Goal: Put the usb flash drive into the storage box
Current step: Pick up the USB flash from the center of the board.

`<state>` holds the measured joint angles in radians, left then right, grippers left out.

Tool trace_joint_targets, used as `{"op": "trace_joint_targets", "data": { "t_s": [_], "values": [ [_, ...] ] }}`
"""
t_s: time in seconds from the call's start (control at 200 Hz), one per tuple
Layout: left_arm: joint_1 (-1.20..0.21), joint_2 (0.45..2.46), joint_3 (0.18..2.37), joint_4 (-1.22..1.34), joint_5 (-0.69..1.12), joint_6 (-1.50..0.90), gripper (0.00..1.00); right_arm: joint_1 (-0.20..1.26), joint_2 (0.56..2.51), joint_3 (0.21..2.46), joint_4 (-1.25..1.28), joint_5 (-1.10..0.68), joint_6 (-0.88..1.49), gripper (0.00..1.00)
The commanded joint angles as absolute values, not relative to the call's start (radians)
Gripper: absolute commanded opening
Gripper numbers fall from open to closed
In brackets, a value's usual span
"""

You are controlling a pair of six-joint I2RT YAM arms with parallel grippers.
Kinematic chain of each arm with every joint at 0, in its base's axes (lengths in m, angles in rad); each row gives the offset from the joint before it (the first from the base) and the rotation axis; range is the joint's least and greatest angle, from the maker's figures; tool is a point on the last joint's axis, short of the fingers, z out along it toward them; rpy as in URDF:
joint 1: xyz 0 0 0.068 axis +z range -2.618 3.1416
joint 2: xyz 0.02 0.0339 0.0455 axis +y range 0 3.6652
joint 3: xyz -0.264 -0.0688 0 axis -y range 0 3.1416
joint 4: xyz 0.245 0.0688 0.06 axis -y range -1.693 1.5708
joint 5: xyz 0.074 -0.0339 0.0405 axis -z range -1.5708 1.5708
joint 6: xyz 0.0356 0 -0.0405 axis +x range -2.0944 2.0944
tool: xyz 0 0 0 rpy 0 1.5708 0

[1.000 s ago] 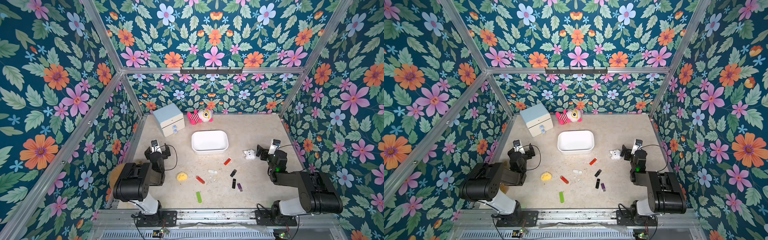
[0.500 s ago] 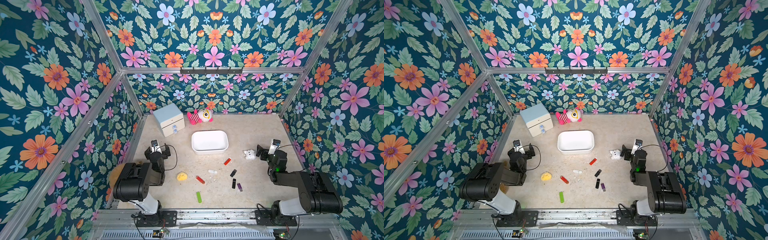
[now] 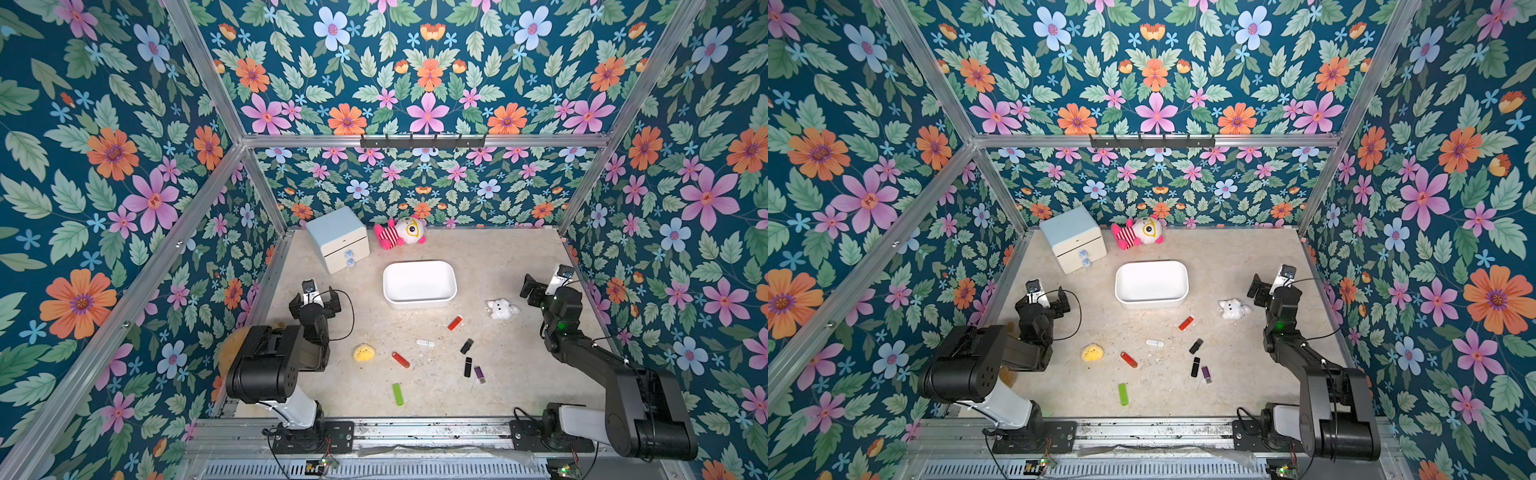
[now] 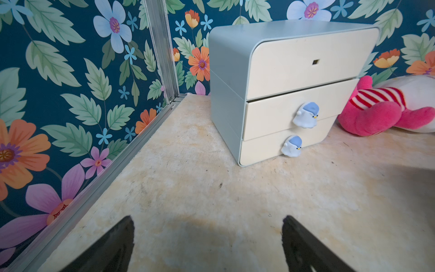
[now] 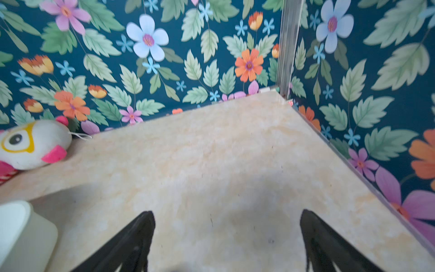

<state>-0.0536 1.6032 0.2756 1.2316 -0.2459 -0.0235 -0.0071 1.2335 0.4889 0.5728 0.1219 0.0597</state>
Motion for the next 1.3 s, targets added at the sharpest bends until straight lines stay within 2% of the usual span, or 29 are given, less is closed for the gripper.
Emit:
{"op": "trace_joint_targets", "data": {
  "t_s": [0.0,0.045,0.18,0.31,0.515,0.66,0.825,0.91,1.02,1.295],
  "values": [
    [-0.064,1.569,0.293,1.194,-0.269,-0.015,1.0,0.021,1.175,0.607,0.178,0.182,0.125,0.99],
    [-0.089,1.53,0.337,1.099,-0.349,-0.005,0.99,0.049,1.164,0.675,0.029,0.195,0.135,0.99],
    [-0.115,1.445,0.632,0.483,-0.466,-0.122,0.99,0.205,1.187,0.857,-0.285,0.291,0.169,0.99],
    [-0.124,1.461,0.86,0.024,-0.395,-0.236,1.0,0.316,1.229,0.994,-0.525,0.274,0.254,0.99],
    [-0.215,1.383,0.98,-0.34,-0.321,-0.258,1.0,0.511,1.224,1.059,-0.846,0.242,0.41,0.96],
    [-0.273,1.282,1.001,-0.522,-0.281,-0.32,0.99,0.63,1.173,1.009,-0.99,0.206,0.535,0.96],
    [-0.303,1.152,0.95,-0.613,-0.154,-0.465,0.99,0.739,1.085,0.882,-1.005,0.113,0.657,0.88],
    [-0.351,1.081,0.876,-0.604,-0.11,-0.575,1.0,0.756,1.058,0.8,-0.957,0.049,0.692,0.81],
    [-0.43,1.025,0.807,-0.622,-0.14,-0.646,0.99,0.789,1.055,0.742,-0.921,0.028,0.701,0.73],
    [-0.541,0.974,0.772,-0.741,-0.124,-0.774,1.0,0.81,1.158,0.726,-0.872,0.032,0.63,0.67]
  ]
}}
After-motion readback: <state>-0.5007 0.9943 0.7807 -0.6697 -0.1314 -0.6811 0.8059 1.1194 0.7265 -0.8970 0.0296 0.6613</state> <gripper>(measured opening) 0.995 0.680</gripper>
